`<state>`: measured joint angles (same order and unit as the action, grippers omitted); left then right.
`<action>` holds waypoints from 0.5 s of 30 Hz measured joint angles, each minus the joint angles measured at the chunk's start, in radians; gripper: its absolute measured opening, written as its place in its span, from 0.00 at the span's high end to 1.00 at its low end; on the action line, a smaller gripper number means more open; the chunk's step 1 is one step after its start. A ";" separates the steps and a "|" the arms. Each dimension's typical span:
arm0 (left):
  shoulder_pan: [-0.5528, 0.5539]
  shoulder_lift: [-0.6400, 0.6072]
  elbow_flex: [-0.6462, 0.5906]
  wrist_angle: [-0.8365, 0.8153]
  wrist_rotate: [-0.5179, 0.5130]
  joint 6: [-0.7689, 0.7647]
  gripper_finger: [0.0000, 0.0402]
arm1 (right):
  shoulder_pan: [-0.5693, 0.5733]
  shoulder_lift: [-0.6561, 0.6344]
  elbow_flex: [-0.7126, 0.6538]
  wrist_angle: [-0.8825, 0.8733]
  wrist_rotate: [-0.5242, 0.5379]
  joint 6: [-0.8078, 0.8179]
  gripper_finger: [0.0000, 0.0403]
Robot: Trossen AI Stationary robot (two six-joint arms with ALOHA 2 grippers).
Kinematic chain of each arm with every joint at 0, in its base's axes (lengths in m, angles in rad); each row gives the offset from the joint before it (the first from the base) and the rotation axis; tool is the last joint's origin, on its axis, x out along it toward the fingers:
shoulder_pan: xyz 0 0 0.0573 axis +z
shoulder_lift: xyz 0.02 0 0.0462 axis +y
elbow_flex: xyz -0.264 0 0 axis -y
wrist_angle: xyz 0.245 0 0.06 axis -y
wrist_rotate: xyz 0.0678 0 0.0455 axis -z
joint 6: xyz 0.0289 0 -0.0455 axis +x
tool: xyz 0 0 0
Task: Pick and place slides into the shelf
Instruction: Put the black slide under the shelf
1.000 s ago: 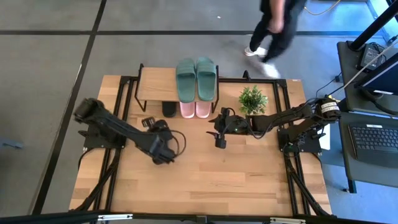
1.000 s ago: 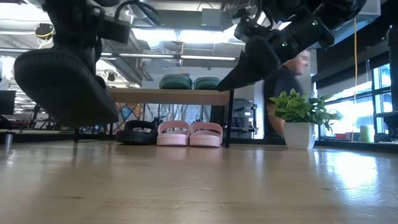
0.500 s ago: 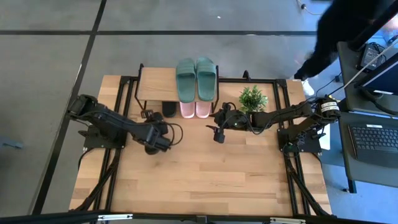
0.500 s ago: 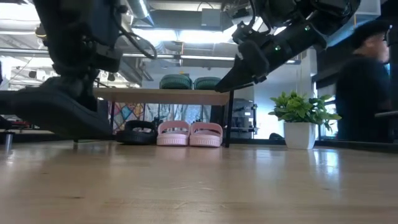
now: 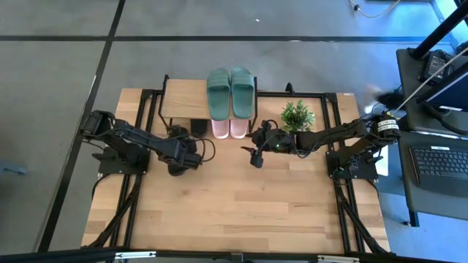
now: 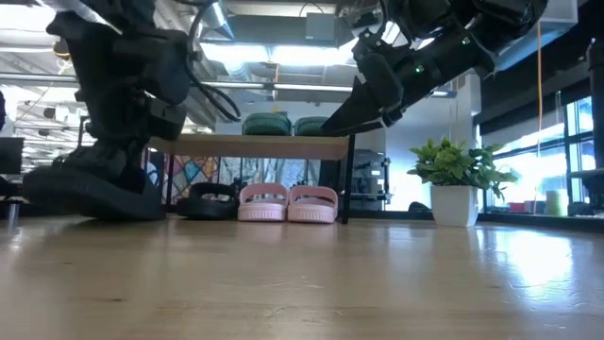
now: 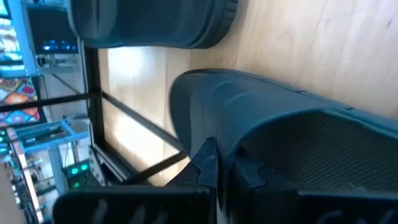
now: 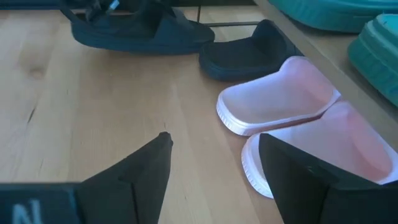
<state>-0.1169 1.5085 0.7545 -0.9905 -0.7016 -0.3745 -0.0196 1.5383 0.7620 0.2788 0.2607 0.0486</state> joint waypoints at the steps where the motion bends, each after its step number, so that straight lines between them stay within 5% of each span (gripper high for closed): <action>1: 0.007 0.000 -0.006 0.018 -0.001 0.021 1.00 | 0.000 0.000 0.000 0.003 0.000 0.000 0.40; 15: 0.043 0.002 -0.008 0.073 -0.049 0.082 1.00 | 0.000 0.000 0.000 0.018 0.000 0.000 0.40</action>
<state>-0.0743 1.5107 0.7463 -0.9173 -0.7504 -0.2926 -0.0195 1.5382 0.7620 0.2971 0.2607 0.0483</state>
